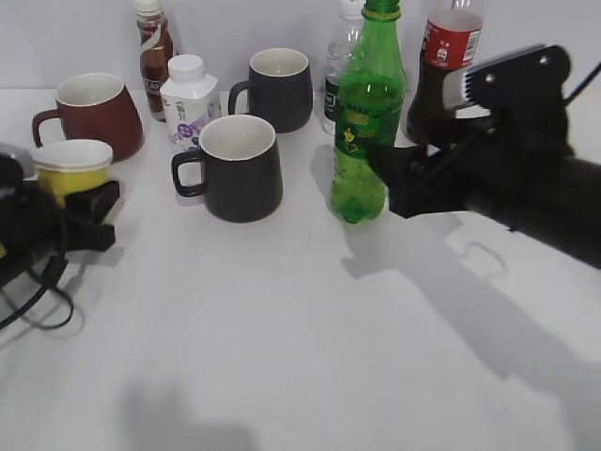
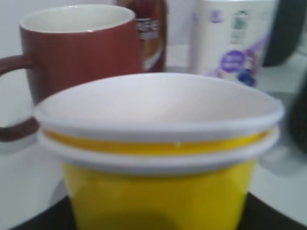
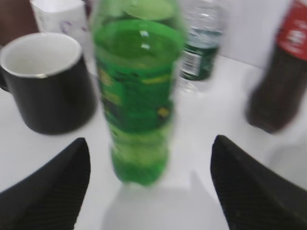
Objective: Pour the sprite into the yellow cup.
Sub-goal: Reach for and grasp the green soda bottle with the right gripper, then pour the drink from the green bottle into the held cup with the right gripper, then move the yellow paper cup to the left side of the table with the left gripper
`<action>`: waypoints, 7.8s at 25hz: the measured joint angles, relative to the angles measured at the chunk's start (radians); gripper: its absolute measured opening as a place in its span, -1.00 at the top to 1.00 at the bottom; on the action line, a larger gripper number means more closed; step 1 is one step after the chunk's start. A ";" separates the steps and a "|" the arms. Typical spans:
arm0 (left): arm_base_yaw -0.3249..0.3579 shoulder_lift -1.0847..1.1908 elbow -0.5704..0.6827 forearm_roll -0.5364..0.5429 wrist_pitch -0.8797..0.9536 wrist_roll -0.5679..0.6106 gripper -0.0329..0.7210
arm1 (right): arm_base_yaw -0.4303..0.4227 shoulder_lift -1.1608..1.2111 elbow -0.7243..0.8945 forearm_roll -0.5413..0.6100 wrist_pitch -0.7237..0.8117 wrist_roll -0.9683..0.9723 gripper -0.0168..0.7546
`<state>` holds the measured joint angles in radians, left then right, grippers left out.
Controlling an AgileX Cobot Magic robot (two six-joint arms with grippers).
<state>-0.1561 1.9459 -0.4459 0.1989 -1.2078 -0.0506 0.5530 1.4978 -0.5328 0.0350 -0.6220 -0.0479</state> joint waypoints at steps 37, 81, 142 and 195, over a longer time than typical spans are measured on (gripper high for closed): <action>-0.225 -0.161 -0.064 0.540 0.001 -0.118 -0.01 | -0.003 0.325 -0.265 -0.027 -0.176 -0.439 -0.21; -0.309 -0.099 -0.084 0.541 0.002 -0.121 0.00 | -0.059 0.290 -0.264 -0.214 -0.184 -1.271 -0.21; -0.309 -0.100 -0.058 0.585 0.002 -0.124 0.02 | -0.059 0.289 -0.264 -0.251 -0.236 -1.403 -0.21; -0.116 -0.291 0.054 0.031 0.010 -0.024 0.02 | -0.059 0.287 -0.264 -0.205 -0.226 -0.054 -0.21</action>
<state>-0.2721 1.6544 -0.3921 0.2302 -1.1975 -0.0749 0.4936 1.7852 -0.7966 -0.1696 -0.8480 -0.1022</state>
